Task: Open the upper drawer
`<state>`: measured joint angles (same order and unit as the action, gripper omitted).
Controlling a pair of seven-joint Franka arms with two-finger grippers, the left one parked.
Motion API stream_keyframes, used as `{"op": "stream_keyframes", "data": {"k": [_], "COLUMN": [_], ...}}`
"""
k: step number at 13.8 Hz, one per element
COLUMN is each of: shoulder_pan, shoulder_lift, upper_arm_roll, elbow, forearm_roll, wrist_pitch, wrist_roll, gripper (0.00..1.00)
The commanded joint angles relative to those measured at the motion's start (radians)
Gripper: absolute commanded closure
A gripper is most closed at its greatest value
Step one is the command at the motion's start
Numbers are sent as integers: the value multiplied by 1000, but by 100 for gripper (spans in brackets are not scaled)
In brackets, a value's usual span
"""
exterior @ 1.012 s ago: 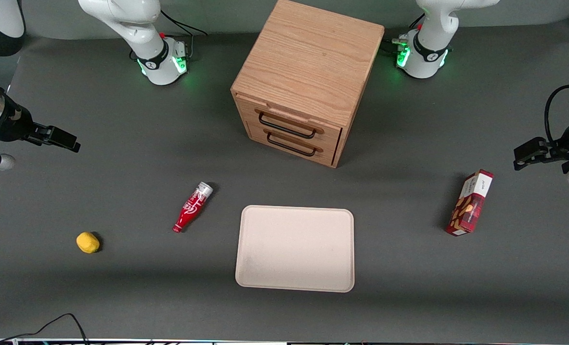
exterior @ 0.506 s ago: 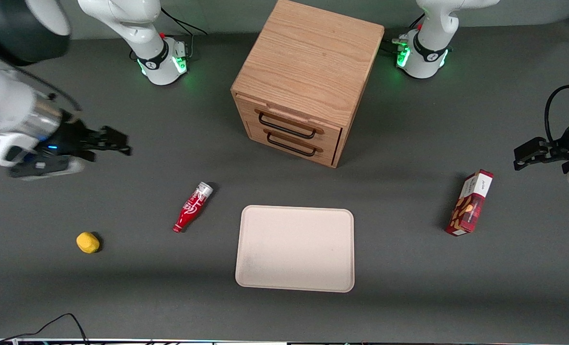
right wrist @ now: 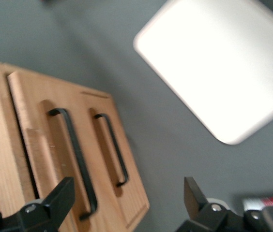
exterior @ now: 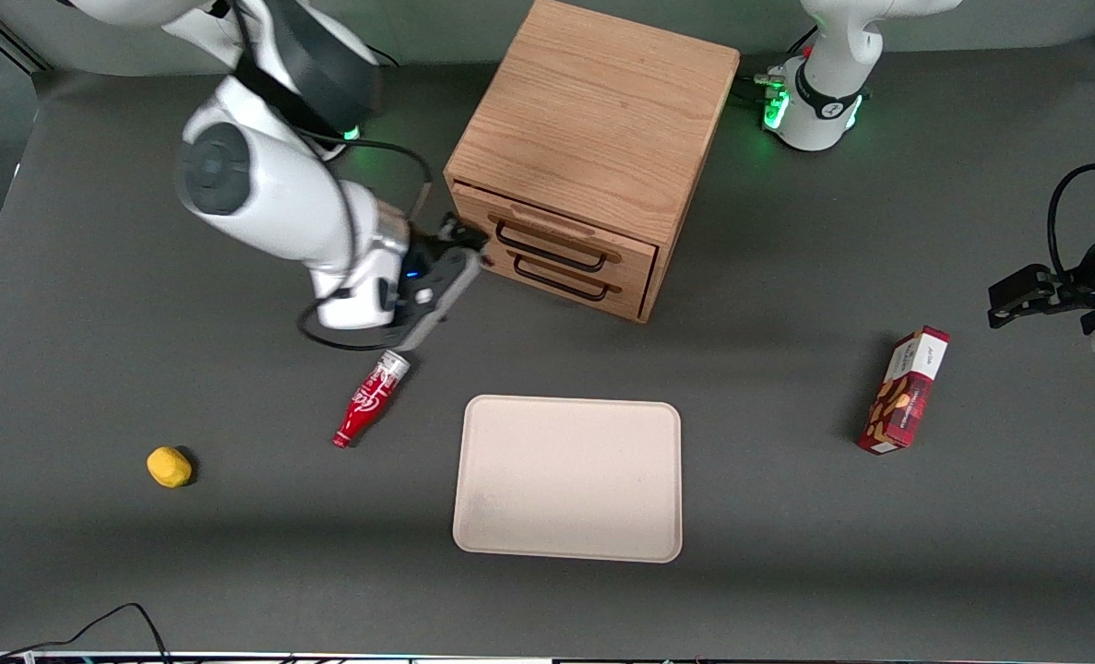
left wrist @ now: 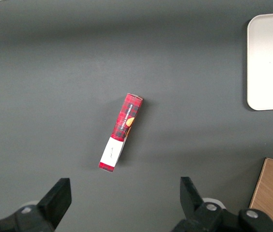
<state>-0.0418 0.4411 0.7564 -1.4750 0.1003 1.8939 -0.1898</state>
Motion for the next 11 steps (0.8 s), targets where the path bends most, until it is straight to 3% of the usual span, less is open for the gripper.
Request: {"op": "stream_keyframes", "data": {"k": [1, 4, 11], "shoulder_pan": [32, 88, 114], "shoulder_lift": [86, 123, 160], "upper_arm_roll": [21, 26, 31], "elbow": [45, 33, -22], "forearm_roll": [-17, -51, -65], "wrist_pitch": [-4, -3, -3], "wrist_roll": [-109, -109, -106], "gripper": [0, 0, 0]}}
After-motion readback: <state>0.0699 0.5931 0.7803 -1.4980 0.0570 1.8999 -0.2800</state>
